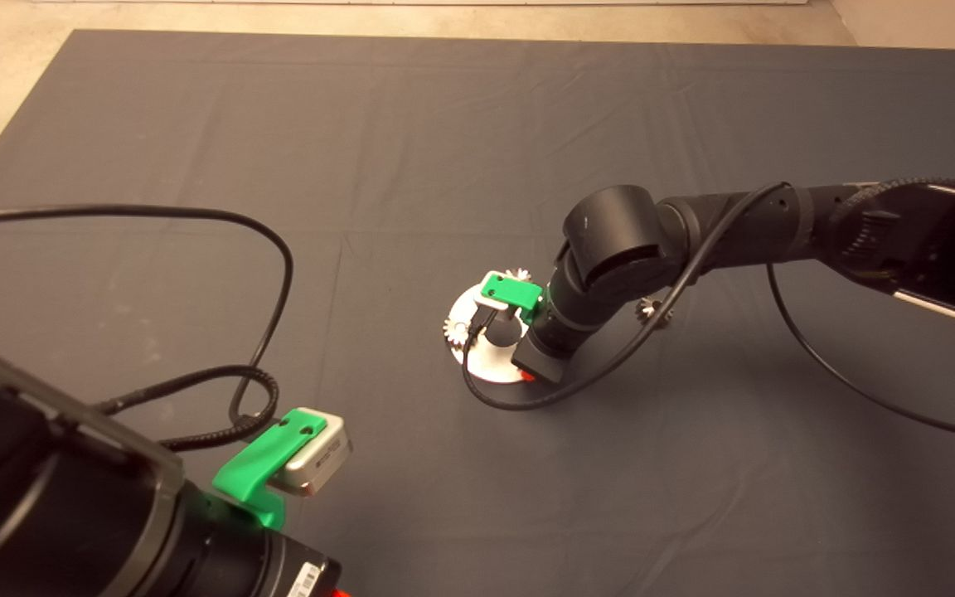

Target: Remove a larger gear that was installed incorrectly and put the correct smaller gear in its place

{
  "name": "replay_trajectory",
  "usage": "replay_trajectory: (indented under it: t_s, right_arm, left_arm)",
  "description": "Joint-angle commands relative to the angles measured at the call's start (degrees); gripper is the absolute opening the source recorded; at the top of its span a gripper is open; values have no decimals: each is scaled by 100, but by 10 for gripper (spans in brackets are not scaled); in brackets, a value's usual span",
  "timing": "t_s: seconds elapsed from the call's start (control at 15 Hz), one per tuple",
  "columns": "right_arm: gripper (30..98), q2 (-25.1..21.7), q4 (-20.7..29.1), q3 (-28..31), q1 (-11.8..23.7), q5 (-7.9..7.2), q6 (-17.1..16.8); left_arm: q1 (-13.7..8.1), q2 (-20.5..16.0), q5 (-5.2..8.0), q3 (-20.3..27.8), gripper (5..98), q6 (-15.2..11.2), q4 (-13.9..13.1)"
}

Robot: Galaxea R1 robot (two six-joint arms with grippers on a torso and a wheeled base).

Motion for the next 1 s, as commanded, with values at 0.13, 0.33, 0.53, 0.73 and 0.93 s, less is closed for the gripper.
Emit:
replay_trajectory:
  t_s: [0.13, 0.33, 0.53, 0.73, 0.93]
  right_arm:
    - [505, 8, -23, 64, 3, -707, 60]
    - [496, 52, -14, 170, 20, -707, 60]
    - [496, 52, 45, 179, 91, -707, 69]
    - [495, 43, 152, 188, 170, -707, 69]
    - [494, 52, 249, 188, 435, -707, 76]
  left_arm:
    - [-57, -25, 1, 88, 909, -35, -31]
    - [-65, -25, 1, 88, 909, -35, -31]
    - [-65, -16, 1, 88, 909, -35, -31]
    - [-65, -16, 1, 88, 909, -35, -31]
    - [-65, -16, -7, 88, 909, -35, -31]
